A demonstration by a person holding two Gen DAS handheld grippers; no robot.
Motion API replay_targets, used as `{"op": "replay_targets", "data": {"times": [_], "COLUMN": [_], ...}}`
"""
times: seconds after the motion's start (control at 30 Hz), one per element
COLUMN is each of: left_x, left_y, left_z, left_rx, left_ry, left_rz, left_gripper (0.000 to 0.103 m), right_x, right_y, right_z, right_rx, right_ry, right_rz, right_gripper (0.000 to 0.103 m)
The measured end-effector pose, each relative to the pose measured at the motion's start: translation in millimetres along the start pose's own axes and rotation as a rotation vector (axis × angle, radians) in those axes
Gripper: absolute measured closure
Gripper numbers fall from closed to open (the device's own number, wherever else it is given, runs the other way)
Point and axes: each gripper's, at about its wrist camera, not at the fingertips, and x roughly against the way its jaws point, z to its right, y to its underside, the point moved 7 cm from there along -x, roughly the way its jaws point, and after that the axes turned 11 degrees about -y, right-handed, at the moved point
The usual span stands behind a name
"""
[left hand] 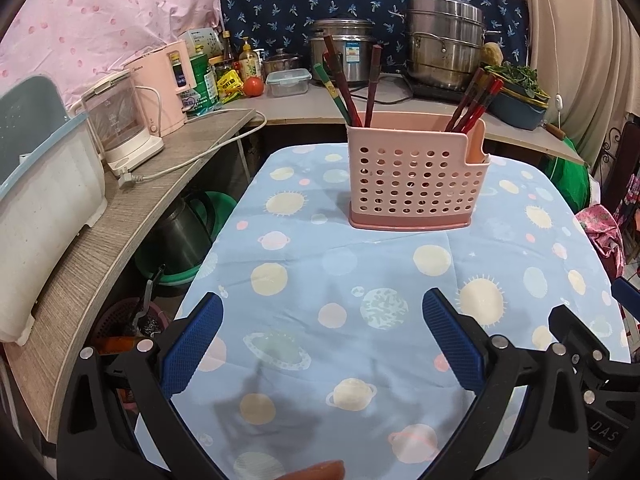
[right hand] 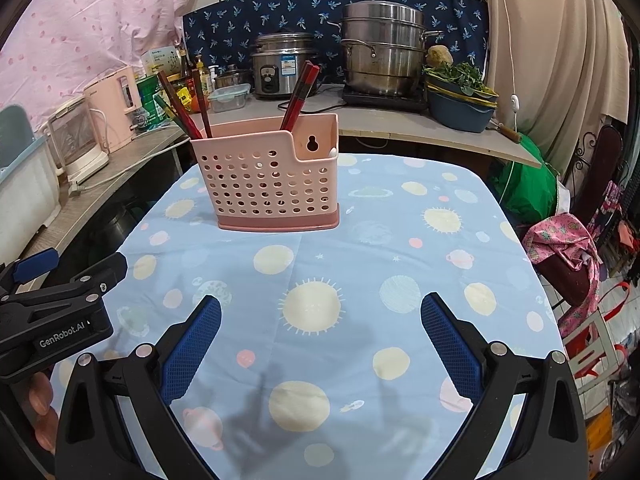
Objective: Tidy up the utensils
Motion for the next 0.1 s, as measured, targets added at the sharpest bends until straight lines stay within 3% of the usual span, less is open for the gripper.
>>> {"op": "replay_targets", "data": {"times": [0.1], "left_x": [-1.0], "left_y": [0.4], "left_z": [0.5], "left_rx": [-0.001], "left_ry": [0.001], "left_rz": [-0.005], "left_gripper": [0.007], "right_x": [0.1], "right_y": [0.8], "right_z": [-0.7], "right_rx": [0.0], "right_ry": [0.002], "right_rz": [0.0], "right_gripper": [0.007]}}
